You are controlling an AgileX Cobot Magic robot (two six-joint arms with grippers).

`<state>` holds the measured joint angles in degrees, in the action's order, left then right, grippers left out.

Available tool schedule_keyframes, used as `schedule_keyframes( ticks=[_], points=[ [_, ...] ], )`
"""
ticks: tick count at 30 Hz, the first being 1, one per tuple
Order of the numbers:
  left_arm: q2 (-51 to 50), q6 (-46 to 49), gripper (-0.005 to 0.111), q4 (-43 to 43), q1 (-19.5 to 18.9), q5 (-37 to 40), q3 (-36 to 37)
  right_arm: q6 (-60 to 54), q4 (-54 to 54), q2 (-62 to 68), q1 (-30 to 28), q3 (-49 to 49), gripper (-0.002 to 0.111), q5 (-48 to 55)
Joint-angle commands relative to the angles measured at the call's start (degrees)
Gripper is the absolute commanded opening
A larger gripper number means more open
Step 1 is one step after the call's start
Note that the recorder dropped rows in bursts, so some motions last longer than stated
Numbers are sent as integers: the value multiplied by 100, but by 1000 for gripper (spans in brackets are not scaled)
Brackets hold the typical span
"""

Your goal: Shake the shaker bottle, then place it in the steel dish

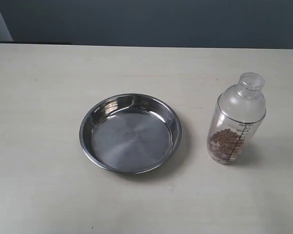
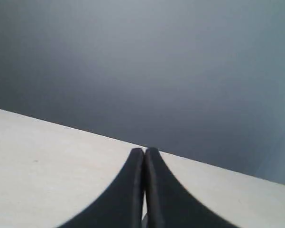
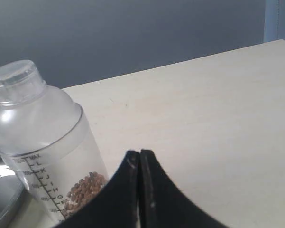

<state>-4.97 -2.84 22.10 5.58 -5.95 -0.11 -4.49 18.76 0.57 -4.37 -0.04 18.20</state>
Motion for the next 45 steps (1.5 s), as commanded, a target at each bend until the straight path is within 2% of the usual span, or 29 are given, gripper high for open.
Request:
schedule_keyframes(
  ticks=[1,4,6,8,9,14,17,19,22,24,27,30,34,37,45],
  points=[
    [21,-828,1,-298,38,-376,-124,-27,1,-28,-18,4,-1,-72],
    [-196,-1772,1,-2130,38,-750,-590,-27,1,-28,-18,4,-1,-72],
    [-623,-2732,1,-3886,38,-1578,-833,-27,1,-28,-18,4,-1,-72],
    [-1226,-3324,1,-5094,38,-2286,-1096,-27,1,-28,-18,4,-1,-72],
    [-1627,-3508,1,-5357,38,-2414,-1276,-27,1,-28,-18,4,-1,-72],
    [-3685,-3590,1,-5520,38,-3092,-2183,-27,1,-28,-18,4,-1,-72],
    [-4947,-3647,1,-6295,38,-3772,-2712,-27,1,-28,-18,4,-1,-72],
    [-5650,-4017,1,-6775,38,-3974,-2974,-27,1,-28,-18,4,-1,-72],
    [-6429,-4299,1,-6966,53,-4305,-3119,-27,1,-28,-18,4,-1,-72],
    [-6841,-4299,1,-6912,200,-4467,-3158,-27,-12,-28,-18,4,-1,-72],
    [-7469,-4068,1,-6892,686,-4467,-3366,-27,-12,-28,-18,4,-1,-72],
    [-7981,-3413,1,-6135,1175,-4306,-3601,-27,-12,-28,-18,4,-1,-72],
    [-8390,-3250,1,-6174,1531,-4573,-3950,-27,-12,-28,-18,4,-1,-72],
    [-8607,-3250,1,-6028,1766,-4392,-4181,-27,-12,-28,-18,4,-1,-72],
    [-8909,-3132,1,-6044,2082,-4304,-4573,-27,-2,-28,-18,4,-1,-72]
  ],
)
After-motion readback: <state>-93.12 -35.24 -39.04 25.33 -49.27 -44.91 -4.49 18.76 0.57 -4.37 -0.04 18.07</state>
